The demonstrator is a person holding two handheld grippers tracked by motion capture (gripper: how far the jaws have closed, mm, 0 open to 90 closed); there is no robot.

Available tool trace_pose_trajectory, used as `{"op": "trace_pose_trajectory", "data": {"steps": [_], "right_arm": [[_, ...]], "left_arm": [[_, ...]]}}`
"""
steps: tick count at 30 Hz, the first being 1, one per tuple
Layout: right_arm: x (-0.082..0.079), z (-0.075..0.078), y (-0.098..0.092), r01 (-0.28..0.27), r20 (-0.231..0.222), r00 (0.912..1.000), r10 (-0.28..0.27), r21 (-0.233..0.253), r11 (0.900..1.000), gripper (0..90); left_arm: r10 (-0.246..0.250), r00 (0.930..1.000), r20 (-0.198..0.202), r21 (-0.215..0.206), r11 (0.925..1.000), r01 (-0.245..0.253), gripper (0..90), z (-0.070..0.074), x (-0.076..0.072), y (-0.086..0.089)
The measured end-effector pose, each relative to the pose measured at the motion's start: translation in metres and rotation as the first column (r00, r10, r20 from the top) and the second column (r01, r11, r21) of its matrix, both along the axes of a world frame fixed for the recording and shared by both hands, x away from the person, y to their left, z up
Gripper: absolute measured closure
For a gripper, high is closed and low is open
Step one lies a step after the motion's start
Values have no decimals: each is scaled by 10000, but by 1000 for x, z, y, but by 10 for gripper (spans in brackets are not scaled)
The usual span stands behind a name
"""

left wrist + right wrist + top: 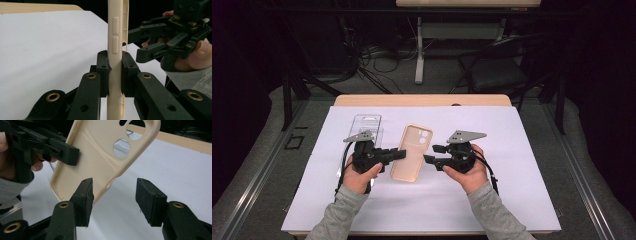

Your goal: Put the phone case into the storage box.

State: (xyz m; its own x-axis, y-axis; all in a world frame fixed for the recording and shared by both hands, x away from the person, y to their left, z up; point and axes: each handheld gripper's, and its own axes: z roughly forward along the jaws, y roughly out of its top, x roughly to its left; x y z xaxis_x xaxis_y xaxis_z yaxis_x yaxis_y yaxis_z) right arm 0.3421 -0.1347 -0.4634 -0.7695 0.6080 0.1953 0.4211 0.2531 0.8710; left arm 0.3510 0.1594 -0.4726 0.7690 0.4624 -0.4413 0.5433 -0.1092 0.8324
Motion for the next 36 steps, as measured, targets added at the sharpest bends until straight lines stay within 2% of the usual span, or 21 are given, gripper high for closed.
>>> {"op": "trace_pose_trajectory", "data": {"steps": [8,13,20,28,36], "right_arm": [[3,-5,-1,-165,-600,9980,202,624,9979,495],[4,-6,-1,-239,-725,9969,297,786,9966,501],[3,-6,-1,-250,-886,9955,343,1042,9942,529],[2,-5,-2,-336,-909,9948,464,1380,9899,583],[3,-6,-5,-344,-1211,9911,551,1672,9853,636]], "left_arm": [[-12,10000,61,-449,9990,15,804,-2,-1,-1],[-4,10000,-62,-696,9976,-1,804,-4,-1,-1],[-1,10000,67,-1174,9931,9,804,-4,-3,-1],[-32,9997,226,-1427,9898,63,804,-3,-5,-2],[-41,9997,238,-1530,9882,77,804,-3,-5,-2]]}}
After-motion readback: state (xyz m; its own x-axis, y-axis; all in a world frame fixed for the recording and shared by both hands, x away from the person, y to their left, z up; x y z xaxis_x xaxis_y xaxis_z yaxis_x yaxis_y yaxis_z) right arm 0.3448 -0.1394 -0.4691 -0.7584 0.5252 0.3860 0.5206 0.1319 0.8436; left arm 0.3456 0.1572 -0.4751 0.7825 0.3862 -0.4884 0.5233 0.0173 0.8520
